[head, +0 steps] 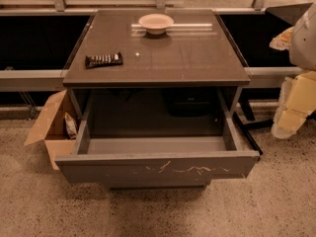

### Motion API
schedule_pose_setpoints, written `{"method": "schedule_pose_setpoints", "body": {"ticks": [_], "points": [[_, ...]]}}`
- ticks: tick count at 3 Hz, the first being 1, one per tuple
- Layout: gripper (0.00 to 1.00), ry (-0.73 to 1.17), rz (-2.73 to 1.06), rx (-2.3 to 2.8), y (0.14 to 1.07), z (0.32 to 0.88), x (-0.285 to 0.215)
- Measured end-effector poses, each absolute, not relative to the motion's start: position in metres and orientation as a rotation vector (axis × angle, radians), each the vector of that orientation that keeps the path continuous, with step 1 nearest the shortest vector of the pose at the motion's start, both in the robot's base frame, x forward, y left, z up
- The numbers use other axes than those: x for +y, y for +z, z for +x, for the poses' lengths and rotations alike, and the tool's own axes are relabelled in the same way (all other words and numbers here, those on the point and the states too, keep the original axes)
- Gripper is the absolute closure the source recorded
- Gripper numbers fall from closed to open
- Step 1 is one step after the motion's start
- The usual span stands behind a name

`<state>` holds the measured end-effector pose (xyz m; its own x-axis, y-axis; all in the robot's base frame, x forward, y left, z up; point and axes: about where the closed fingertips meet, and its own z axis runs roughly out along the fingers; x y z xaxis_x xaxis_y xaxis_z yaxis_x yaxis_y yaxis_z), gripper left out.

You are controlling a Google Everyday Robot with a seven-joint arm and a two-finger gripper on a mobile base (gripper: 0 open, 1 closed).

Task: Close top drawer

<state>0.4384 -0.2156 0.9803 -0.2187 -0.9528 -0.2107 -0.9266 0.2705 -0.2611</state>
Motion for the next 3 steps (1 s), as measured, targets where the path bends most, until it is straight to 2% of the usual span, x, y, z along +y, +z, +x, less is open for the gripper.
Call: {"method": "schedule_pose_setpoints", "body": {"ticks": [1, 3], "points": [[0.00, -0.111, -1.717, 2.220, 0.980, 0.438, -0.215], [0.00, 0.100, -1.800, 2.211, 0.918, 0.443, -0.198]]}}
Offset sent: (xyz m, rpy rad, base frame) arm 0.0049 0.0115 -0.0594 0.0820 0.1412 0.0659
